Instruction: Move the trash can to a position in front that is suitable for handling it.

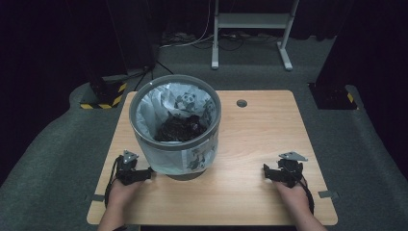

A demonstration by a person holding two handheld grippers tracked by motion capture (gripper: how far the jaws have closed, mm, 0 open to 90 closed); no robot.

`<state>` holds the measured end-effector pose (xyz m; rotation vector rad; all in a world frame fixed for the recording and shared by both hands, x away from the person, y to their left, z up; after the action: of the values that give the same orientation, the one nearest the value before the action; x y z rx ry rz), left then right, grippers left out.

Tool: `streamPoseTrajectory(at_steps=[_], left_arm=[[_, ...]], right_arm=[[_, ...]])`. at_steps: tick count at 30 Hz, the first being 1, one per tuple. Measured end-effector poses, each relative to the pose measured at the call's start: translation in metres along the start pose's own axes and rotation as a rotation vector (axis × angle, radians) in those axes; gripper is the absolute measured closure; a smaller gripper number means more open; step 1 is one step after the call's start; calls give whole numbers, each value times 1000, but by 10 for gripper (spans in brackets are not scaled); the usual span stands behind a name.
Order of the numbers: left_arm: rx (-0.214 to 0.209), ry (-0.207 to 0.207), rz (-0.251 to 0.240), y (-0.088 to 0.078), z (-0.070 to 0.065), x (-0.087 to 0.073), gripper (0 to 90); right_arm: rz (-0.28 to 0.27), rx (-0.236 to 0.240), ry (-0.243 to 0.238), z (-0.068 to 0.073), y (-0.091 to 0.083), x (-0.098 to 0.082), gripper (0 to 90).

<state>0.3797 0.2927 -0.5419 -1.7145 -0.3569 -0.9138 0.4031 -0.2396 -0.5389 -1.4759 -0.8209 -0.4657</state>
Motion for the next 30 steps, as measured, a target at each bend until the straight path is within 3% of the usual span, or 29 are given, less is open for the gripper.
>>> streamPoseTrajectory(at_steps=[8, 16, 26, 30], left_arm=[[2, -1, 4, 1, 0, 1, 109], [-35, -52, -25, -2, 4, 0, 110], [-28, -45, -18, -2, 3, 0, 109], [-1, -36, 8, -1, 3, 1, 103]], right_arm=[[1, 4, 0, -2, -1, -1, 101], [-1, 9, -3, -2, -1, -1, 103], [-8, 25, 4, -5, -2, -1, 118], [-19, 33, 5, -3, -5, 0, 124]])
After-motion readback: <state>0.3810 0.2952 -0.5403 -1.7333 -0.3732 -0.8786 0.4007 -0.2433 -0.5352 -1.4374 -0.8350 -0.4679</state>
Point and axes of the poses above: each handheld gripper's, and its own axes: y roughly forward along the jaws, x roughly out of its top, z roughly to its left, the point moved 2 cm from there along y, roughly forward along the jaws, and after that the axes turned 7 degrees about -x, right-handed, at the moved point
